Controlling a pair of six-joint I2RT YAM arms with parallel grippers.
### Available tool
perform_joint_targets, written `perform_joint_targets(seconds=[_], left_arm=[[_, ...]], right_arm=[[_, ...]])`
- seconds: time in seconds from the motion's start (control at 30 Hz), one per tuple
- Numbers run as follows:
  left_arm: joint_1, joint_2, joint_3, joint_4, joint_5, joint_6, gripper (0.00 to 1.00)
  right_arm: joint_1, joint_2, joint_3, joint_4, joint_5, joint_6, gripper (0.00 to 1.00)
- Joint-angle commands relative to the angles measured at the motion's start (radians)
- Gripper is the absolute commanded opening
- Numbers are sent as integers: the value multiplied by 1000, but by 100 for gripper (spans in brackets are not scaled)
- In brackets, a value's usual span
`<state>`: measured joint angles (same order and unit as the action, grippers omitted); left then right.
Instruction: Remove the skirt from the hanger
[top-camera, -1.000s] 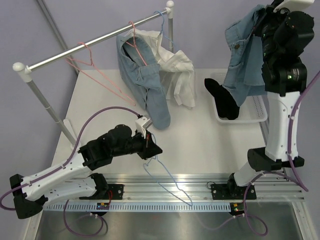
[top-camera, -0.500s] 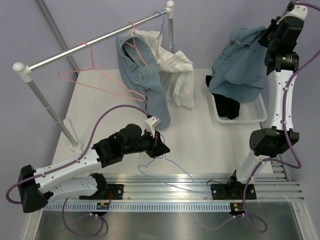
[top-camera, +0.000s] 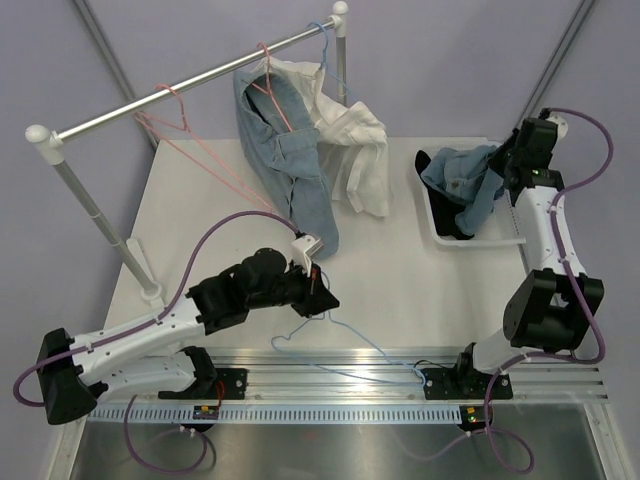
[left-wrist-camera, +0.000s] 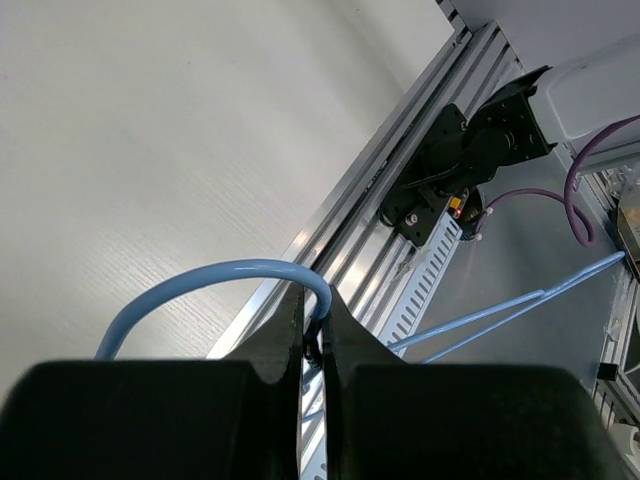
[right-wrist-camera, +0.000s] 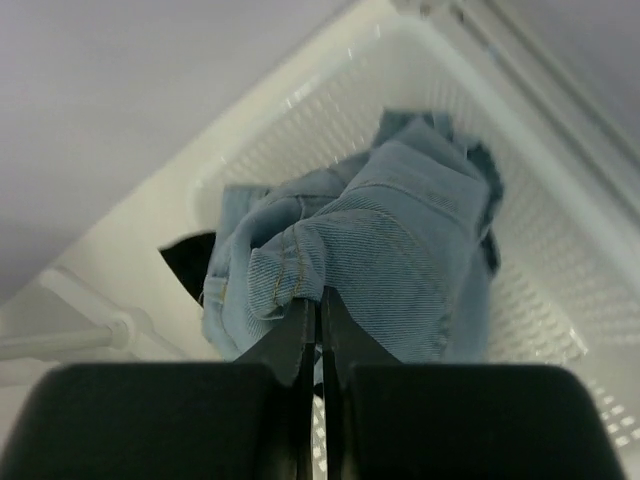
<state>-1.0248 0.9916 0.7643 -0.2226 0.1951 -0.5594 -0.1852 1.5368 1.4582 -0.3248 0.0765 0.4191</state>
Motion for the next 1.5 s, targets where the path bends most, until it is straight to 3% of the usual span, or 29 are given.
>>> perform_joint_targets(seconds=[0.0,0.07,0.1,0.13,0.23,0.27,0.33,0.43,0.53,0.57,0.63,0.67,0.77,0.93,1.23,1.47], left_arm=[[2,-54,36,17,-5,-20,0],[2,-79,29,2,-8,-34,0],[2,-88,26,-1,-6,-37,0],[2,-108,24,-10,-3,-46,0],[0,-137,26,-38,-3,-56,0],[0,-155,27,-44,-6,-56,0],[0,-162,50,-82,-14,-37,0],[-1,-148,110,-145,-31,13,0],[0,-96,191,-230,-65,64,0],[0,-84,211,-244,-86,75,0],[0,-51,262,-279,-106,91,0],[0,-38,282,-291,-117,99,0],[0,51,397,-404,-173,134,0],[3,154,524,-526,-226,162,0],[8,157,642,-596,-190,171,0],[9,183,747,-647,-210,181,0]], right_arm=[[36,55,-50,-66,-17,99,0],[53,107,-36,-167,11,95,2],[61,115,-35,-184,17,92,11],[61,120,-32,-200,20,89,46],[62,118,64,-295,29,34,74],[62,111,101,-368,46,23,90],[67,85,218,-428,57,-5,99],[98,-15,324,-494,36,-32,100],[118,-139,326,-500,-221,-26,99],[119,-199,302,-481,-442,-16,100],[144,-257,178,-456,-645,-3,99],[217,-318,138,-451,-747,-11,100],[442,-442,-7,-476,-726,-51,97],[700,-641,-197,-428,-636,32,90],[754,-885,-334,-614,-739,-19,77],[754,-935,-378,-726,-736,-49,74]])
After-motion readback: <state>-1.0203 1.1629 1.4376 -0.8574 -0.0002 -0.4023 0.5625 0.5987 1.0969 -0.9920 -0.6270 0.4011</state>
